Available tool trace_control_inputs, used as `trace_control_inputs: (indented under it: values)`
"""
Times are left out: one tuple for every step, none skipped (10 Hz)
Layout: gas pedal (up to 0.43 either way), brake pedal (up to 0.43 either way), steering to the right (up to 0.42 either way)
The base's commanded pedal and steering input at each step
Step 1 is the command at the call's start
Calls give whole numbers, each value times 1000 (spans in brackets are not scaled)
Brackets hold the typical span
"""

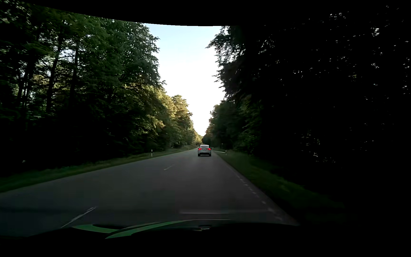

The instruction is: Follow the waypoints while adhering to traffic rules and regulations

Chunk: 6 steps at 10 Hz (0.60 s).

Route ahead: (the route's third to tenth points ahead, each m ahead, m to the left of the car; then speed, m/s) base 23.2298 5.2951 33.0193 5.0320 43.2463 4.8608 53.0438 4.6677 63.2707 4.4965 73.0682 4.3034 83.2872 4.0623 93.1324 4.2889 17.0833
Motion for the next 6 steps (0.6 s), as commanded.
trace_control_inputs:
  values:
    - [197, 0, -1]
    - [197, 0, -1]
    - [197, 0, -1]
    - [197, 0, 0]
    - [197, 0, 0]
    - [197, 0, 0]
